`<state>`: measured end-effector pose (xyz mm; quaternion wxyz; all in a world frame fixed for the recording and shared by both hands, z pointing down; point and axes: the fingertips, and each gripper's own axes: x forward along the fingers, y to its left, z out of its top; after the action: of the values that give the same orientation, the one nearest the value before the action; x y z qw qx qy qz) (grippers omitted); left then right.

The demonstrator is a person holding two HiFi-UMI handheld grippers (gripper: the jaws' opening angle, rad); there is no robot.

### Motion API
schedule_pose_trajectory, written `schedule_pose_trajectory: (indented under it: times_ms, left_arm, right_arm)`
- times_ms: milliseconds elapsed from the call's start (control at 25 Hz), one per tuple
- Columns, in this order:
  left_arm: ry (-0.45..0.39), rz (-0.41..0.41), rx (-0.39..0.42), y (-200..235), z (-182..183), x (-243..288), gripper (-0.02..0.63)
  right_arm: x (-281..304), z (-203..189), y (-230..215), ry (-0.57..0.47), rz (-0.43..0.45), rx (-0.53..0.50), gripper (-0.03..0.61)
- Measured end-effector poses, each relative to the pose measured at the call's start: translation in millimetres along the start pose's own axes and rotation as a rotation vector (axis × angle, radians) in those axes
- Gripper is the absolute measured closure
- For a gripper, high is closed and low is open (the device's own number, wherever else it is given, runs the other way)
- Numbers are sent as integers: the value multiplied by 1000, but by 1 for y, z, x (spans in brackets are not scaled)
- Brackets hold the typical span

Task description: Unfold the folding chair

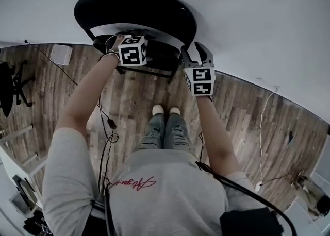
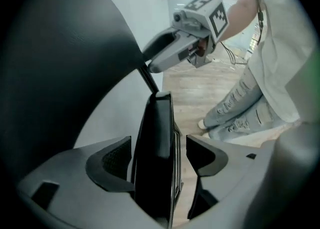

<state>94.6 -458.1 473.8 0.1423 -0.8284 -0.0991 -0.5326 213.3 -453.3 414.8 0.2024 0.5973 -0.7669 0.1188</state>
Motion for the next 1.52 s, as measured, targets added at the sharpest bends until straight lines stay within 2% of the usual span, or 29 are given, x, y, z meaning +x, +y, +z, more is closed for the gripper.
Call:
schedule_pose_trajectory:
  times_ms: [80, 160, 320, 360, 440, 520, 640, 720, 800, 1040, 1200, 1320, 1440, 1520]
  left_arm:
    - [64, -60, 64, -7, -4, 16, 272]
    - [94, -95, 101, -9, -3, 29, 272]
    - [137, -164, 90, -14, 0, 40, 273]
    - [153, -172, 94, -14, 0, 41, 273]
    - [201, -160, 144, -13, -1, 44, 278]
    - [244, -138, 205, -13, -3, 47, 325]
    - [252, -138, 195, -13, -2, 48, 332]
    - [251, -102, 160, -11, 0, 48, 397]
    - [248, -69, 145, -11, 0, 47, 420]
    - [244, 7, 144, -27, 2, 42, 434]
    - [239, 66, 155, -48, 6, 40, 439]
    - [245, 115, 169, -60, 5, 37, 439]
    - [250, 174, 175, -76, 5, 37, 439]
    - [243, 222, 183, -89, 7, 37, 439]
  right_arm:
    - [10, -4, 2, 20, 3, -11, 397]
    - [18, -9, 2, 37, -2, -10, 397]
    - [32, -15, 2, 60, -26, 4, 399]
    - [35, -14, 2, 59, -32, 2, 399]
    - [39, -12, 1, 51, -46, 5, 457]
    - [40, -11, -1, 37, -67, 30, 472]
    - [40, -10, -4, 13, -106, 41, 479]
    - [39, -9, -4, 4, -121, 38, 480]
    - [40, -9, -3, 4, -124, 38, 482]
    - [38, -10, -1, 29, -131, 2, 482]
    - [27, -12, -1, -25, -157, 19, 476]
    - [27, -15, 0, -51, -143, 58, 476]
    - [27, -18, 2, -63, -132, 24, 474]
    - [22, -20, 0, -114, -128, 3, 456]
